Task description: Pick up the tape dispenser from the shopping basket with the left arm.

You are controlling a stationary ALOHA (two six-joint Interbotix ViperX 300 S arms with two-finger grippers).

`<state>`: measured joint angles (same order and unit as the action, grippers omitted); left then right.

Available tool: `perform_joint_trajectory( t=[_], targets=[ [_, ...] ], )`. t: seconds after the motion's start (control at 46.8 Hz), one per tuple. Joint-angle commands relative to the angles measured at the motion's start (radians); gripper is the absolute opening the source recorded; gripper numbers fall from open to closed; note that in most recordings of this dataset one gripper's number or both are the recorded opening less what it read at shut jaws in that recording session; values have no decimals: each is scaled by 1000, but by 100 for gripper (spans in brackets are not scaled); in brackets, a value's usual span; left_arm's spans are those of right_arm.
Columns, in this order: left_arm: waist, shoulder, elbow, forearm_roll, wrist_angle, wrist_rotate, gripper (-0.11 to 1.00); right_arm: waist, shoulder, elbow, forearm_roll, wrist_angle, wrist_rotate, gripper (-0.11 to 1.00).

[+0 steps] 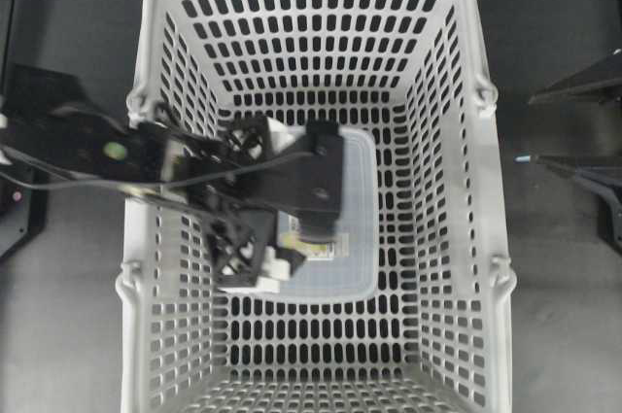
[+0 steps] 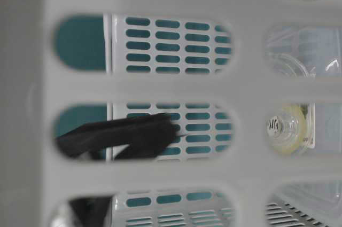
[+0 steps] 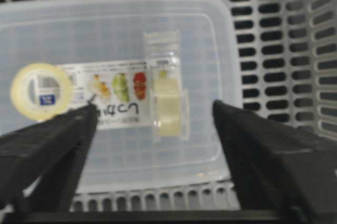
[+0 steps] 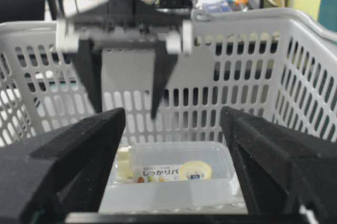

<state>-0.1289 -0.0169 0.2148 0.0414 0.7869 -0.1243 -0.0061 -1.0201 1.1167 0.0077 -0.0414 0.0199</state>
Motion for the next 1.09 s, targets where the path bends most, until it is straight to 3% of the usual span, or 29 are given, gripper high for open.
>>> perform_joint_trajectory(
  t=[0.0,0.107,0.47,0.556,0.684,0.706,0.855,1.069],
  targets=[
    [-3,38,-32,3,11,-25,89,0,5,-20,3,-11,2,70],
    [-8,86,-34,2,11,-54,88,0,6,-20,3,-11,2,70],
    [-14,150,-28,2,11,-63,85,2,6,-17,3,-11,2,70],
    [-14,144,-34,3,17,-54,70,2,5,-12,3,-11,2,70],
    [-15,117,-61,3,37,-43,31,2,5,-11,3,-11,2,70],
    [-15,110,-71,2,44,-40,27,2,5,-9,3,-11,2,70],
    [-12,77,-195,2,179,-32,28,2,2,-9,3,-11,2,70],
    [-9,72,-472,3,465,-34,28,2,-5,-6,3,-11,2,70]
  ],
)
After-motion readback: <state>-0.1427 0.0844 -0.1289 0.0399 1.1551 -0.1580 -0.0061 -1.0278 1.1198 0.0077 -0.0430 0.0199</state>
